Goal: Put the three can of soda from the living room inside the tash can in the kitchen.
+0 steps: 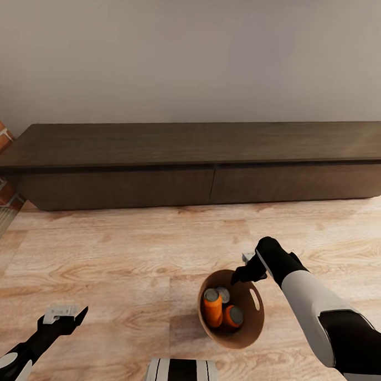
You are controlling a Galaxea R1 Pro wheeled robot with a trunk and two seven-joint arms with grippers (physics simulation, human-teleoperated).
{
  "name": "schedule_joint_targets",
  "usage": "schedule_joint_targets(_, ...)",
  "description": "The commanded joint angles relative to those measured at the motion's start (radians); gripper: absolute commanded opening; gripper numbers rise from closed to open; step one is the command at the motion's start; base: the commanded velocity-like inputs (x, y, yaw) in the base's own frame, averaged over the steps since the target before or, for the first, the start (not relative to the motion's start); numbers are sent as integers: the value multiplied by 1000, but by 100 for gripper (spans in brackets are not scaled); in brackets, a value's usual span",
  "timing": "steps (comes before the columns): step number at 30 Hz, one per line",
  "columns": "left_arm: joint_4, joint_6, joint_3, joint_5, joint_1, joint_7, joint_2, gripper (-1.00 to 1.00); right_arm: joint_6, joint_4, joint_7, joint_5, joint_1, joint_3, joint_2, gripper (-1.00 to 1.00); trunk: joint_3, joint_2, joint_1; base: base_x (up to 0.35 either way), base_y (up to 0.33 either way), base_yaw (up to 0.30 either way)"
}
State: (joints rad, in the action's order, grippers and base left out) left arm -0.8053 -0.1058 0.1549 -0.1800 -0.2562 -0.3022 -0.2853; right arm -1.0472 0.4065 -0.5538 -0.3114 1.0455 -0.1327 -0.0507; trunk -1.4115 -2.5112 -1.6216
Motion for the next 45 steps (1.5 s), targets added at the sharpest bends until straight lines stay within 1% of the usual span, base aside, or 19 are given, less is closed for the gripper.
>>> schedule_joint_targets(1, 0, 0, 0, 0, 0, 0, 0, 100, 0, 0, 0, 0, 0, 0, 0, 100, 0, 0, 0, 0, 0, 0)
schedule_joint_targets(9, 0, -1, 0, 1, 0, 0, 0, 100, 0, 0, -5, 0, 0, 1, 0, 100, 0, 0, 0, 0, 0, 0)
schedule_joint_targets(23, 12, -1, -1, 1, 0, 0, 0, 100, 0, 1, 2, -1, -1, -1, 5, 100, 54, 3, 6, 0, 0, 0)
schedule_joint_targets(33, 14, 2, -3, 5, 0, 28, 0, 100, 0, 4, 3, -1, -2, 0, 9, 100, 93, 6, 11, 0, 0, 0)
schedule_joint_targets(45, 35, 4, -4, 5, 0, 34, 0, 100, 0, 3, -3, 0, -5, 1, 7, 100, 139, 8, 16, 0, 0, 0)
